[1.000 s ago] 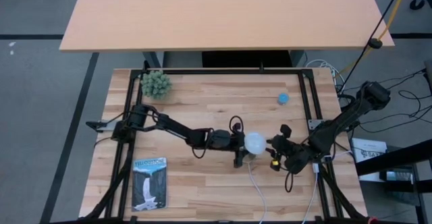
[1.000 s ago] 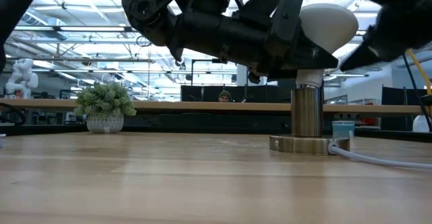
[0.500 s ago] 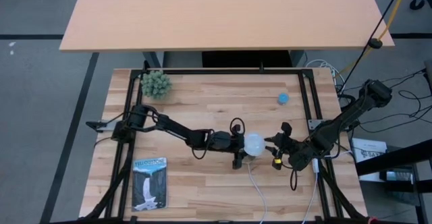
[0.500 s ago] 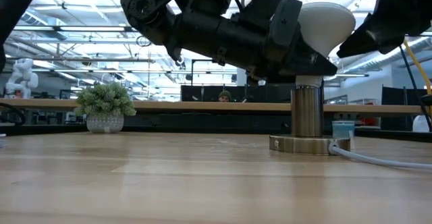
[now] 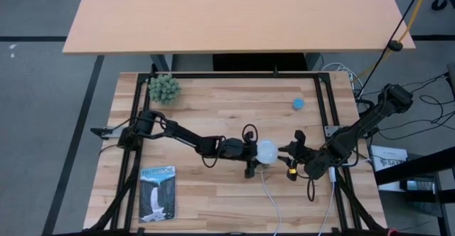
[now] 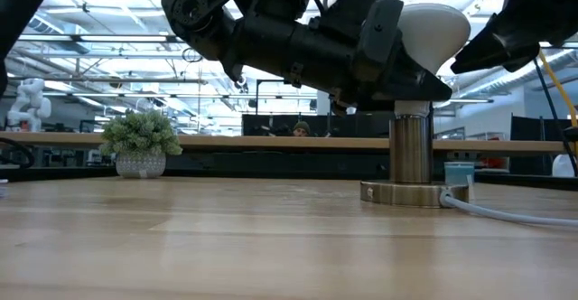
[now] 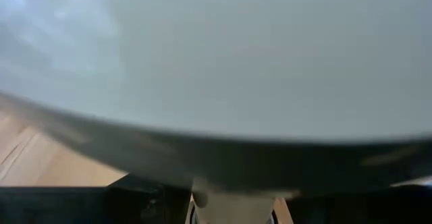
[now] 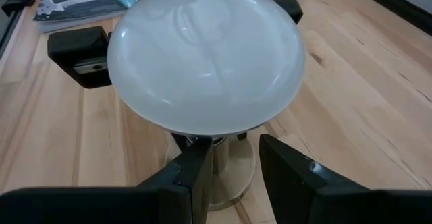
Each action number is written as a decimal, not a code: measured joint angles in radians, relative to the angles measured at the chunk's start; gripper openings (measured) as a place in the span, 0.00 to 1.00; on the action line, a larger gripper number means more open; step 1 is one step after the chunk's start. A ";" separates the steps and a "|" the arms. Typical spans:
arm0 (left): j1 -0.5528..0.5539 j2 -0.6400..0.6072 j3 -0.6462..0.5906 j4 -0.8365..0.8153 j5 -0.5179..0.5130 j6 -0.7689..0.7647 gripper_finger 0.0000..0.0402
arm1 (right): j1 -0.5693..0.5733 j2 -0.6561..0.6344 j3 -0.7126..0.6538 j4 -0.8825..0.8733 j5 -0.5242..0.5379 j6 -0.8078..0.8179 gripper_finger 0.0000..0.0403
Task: Screw lightbulb
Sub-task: Insert the lightbulb into the desk lamp
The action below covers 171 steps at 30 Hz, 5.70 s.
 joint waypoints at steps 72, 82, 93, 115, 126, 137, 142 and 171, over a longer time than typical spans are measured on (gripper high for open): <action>-0.026 0.000 0.000 -0.014 0.040 0.129 0.49 | -0.033 0.001 0.000 0.056 -0.053 -0.137 0.29; -0.022 0.000 0.000 -0.022 0.038 0.100 0.48 | -0.033 0.001 0.000 0.063 -0.053 -0.128 0.29; -0.018 0.000 0.000 -0.023 -0.001 0.104 0.48 | -0.033 0.001 0.000 0.063 -0.053 -0.127 0.29; -0.031 0.000 0.000 -0.039 -0.004 -0.016 0.48 | -0.033 0.001 0.000 0.061 -0.053 -0.116 0.29; -0.032 0.000 0.000 -0.038 -0.027 -0.016 0.52 | -0.033 0.001 0.000 0.062 -0.053 -0.109 0.29; -0.038 -0.002 0.000 -0.048 -0.031 0.000 0.70 | -0.033 0.001 0.000 0.061 -0.053 -0.108 0.29; -0.037 -0.047 0.000 -0.128 -0.032 0.009 0.70 | -0.033 0.001 0.000 0.060 -0.053 -0.108 0.29; -0.057 -0.095 -0.130 -0.036 -0.061 -0.028 0.70 | -0.033 0.001 0.000 0.058 -0.053 -0.108 0.29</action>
